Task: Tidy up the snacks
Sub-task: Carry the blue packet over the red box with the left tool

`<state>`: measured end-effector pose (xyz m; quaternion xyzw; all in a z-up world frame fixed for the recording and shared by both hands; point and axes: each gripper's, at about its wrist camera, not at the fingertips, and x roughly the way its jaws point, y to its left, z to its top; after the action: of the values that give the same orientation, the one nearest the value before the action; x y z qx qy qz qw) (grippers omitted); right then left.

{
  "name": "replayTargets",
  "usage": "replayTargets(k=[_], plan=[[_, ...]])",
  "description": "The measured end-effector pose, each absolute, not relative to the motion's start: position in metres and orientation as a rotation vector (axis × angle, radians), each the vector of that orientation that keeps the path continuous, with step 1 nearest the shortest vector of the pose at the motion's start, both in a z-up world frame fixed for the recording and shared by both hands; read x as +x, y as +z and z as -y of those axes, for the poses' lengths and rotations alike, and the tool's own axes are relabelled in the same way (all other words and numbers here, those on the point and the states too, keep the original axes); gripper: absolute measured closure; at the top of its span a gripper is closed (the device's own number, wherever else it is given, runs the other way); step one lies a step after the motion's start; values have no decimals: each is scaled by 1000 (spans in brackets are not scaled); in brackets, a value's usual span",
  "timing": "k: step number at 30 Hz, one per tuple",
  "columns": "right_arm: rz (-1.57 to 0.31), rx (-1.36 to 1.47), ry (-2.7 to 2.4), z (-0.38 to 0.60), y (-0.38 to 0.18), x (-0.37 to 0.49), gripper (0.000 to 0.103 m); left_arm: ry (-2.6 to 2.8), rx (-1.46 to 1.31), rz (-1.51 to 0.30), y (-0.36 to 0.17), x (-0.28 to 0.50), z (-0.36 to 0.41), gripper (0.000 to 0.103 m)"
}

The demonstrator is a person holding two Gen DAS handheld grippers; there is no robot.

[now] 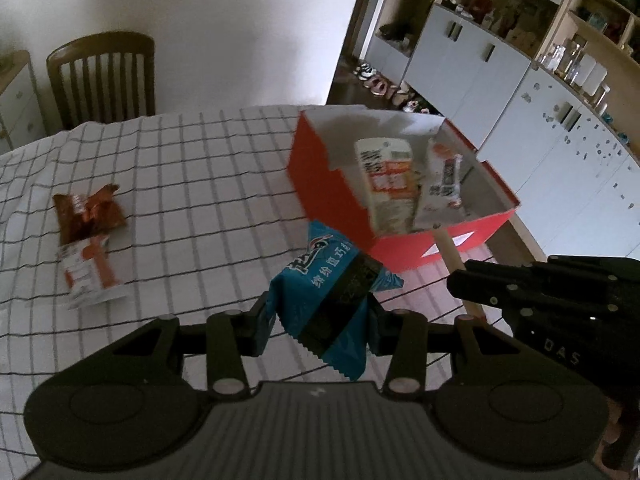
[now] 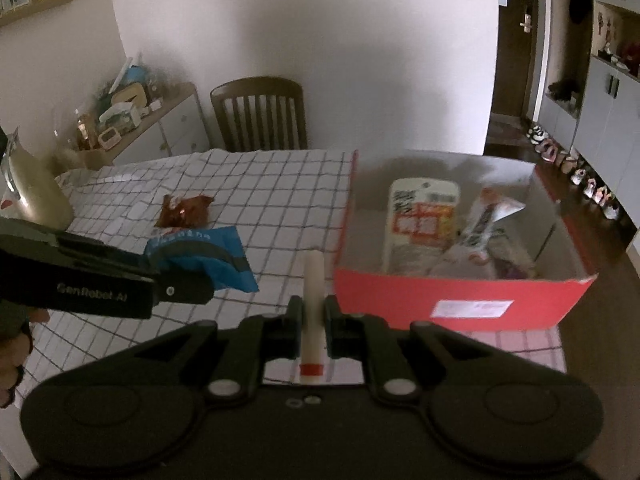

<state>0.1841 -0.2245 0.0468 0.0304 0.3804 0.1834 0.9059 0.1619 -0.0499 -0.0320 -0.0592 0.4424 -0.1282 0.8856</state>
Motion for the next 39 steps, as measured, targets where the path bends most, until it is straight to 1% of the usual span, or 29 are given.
replayTargets(k=[20,30,39], plan=[[-733,74,285,342,45,241,94,-278,-50,-864,-24,232,170,59],[-769,93,228,375,21,283,94,-202,-21,-881,-42,280,196,58],[-836,91,201,378,-10,319,94,-156,-13,-911,-64,308,213,58]])
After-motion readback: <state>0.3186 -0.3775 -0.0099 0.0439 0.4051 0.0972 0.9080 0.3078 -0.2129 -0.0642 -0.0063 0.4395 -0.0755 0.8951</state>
